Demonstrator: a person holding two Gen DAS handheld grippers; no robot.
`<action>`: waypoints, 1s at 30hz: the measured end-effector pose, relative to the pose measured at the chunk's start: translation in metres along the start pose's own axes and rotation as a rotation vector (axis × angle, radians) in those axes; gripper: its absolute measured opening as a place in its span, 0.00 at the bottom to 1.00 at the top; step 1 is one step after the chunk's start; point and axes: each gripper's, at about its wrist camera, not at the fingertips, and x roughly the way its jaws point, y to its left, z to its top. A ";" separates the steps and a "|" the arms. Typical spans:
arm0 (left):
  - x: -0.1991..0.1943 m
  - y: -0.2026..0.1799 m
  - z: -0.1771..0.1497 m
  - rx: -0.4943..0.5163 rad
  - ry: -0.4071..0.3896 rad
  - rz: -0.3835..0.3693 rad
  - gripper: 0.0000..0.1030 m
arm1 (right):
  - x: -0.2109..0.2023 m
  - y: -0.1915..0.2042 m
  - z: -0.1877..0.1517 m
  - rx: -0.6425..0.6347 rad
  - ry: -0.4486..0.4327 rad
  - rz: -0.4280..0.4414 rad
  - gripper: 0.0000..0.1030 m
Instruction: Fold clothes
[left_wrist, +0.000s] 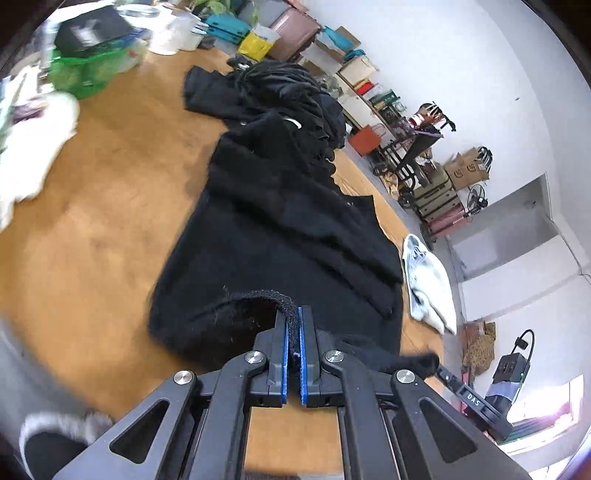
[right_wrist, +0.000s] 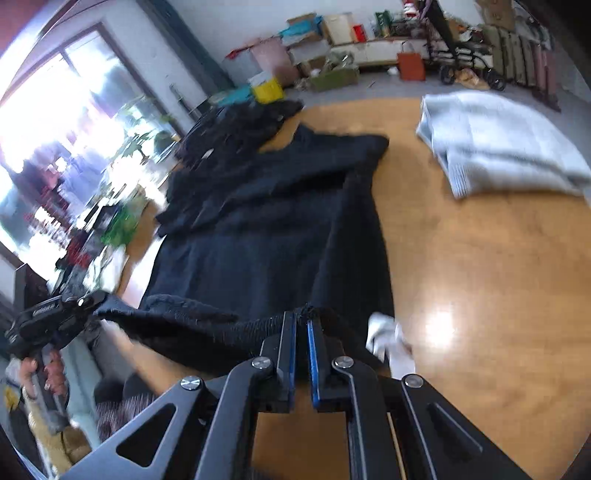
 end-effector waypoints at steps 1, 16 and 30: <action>0.015 0.001 0.011 -0.003 0.023 0.012 0.04 | 0.011 0.000 0.009 -0.006 0.000 -0.027 0.07; 0.042 0.006 0.057 -0.064 -0.152 0.101 0.62 | 0.063 -0.013 0.052 -0.022 -0.040 -0.180 0.49; 0.092 -0.081 -0.070 0.627 -0.096 0.317 0.63 | 0.070 0.054 -0.010 -0.231 0.034 -0.094 0.53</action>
